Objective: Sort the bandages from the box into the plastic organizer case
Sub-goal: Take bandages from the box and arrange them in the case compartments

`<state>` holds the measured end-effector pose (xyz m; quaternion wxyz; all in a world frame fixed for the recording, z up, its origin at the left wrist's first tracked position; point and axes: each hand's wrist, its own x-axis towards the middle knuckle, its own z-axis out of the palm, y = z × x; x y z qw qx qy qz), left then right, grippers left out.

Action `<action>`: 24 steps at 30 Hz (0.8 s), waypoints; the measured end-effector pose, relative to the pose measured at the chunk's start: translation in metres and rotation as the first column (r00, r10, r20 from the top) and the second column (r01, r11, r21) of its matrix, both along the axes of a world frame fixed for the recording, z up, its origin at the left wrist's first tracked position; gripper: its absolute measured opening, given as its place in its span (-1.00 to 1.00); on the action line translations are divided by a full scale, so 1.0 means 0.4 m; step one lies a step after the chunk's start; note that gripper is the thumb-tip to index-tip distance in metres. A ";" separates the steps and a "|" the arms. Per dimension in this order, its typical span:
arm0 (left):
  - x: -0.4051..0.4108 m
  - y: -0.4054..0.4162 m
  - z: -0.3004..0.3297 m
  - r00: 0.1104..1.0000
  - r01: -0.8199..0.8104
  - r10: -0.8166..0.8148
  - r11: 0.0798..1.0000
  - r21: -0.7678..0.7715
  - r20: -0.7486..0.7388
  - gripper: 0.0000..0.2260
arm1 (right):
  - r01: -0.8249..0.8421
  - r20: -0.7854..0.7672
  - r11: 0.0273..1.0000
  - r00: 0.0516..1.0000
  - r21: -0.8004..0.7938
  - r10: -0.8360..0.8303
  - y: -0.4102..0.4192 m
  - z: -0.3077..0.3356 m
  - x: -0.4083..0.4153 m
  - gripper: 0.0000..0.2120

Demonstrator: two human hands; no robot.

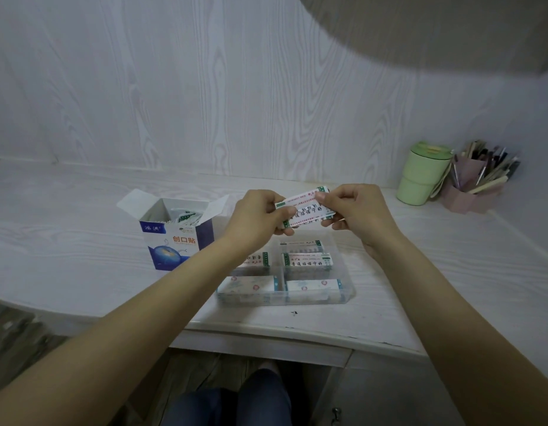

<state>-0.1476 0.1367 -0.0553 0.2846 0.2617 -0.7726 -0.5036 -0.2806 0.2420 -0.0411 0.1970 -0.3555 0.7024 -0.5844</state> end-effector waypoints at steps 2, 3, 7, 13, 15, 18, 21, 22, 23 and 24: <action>-0.011 -0.007 -0.004 1.000 -0.007 0.007 1.000 0.020 0.025 -0.96 | -0.026 -0.004 1.000 1.000 0.007 0.026 0.003 -0.008 -0.014 -0.91; -0.015 -0.011 -0.007 0.999 -0.005 0.004 1.000 0.021 0.042 -0.97 | -0.047 -0.020 0.999 0.999 0.018 0.047 0.005 -0.010 -0.021 -0.94; -0.044 -0.025 -0.019 0.985 0.012 -0.003 0.999 -0.049 0.175 -0.94 | -0.065 -0.178 0.990 0.980 0.126 0.087 0.003 -0.033 -0.050 -0.85; -0.081 -0.041 -0.038 0.953 0.019 0.044 0.979 -0.202 0.300 -0.91 | -0.039 -0.232 0.983 0.969 0.182 0.081 -0.025 -0.080 -0.076 -0.84; -0.085 -0.047 -0.043 0.944 0.027 0.062 0.964 -0.264 0.325 -0.89 | -0.012 -0.267 0.980 0.961 0.198 0.066 -0.035 -0.091 -0.078 -0.84; -0.090 -0.049 -0.046 0.920 0.056 0.077 0.944 -0.325 0.383 -0.91 | 0.032 -0.359 0.965 0.931 0.259 0.066 -0.049 -0.107 -0.081 -0.88; -0.097 -0.047 -0.050 0.861 0.089 0.128 0.915 -0.393 0.493 -0.91 | 0.039 -0.474 0.943 0.871 0.331 0.130 -0.056 -0.117 -0.083 -0.91; -0.100 -0.045 -0.050 0.838 0.097 0.159 0.898 -0.429 0.522 -0.91 | 0.039 -0.494 0.937 0.856 0.348 0.149 -0.057 -0.119 -0.084 -0.92; -0.101 -0.044 -0.048 0.819 0.107 0.190 0.877 -0.468 0.542 -0.91 | 0.040 -0.511 0.929 0.844 0.368 0.166 -0.056 -0.120 -0.086 -0.93; -0.103 -0.043 -0.046 0.801 0.121 0.214 0.857 -0.501 0.559 -0.89 | 0.043 -0.521 0.920 0.834 0.389 0.181 -0.056 -0.121 -0.088 -0.94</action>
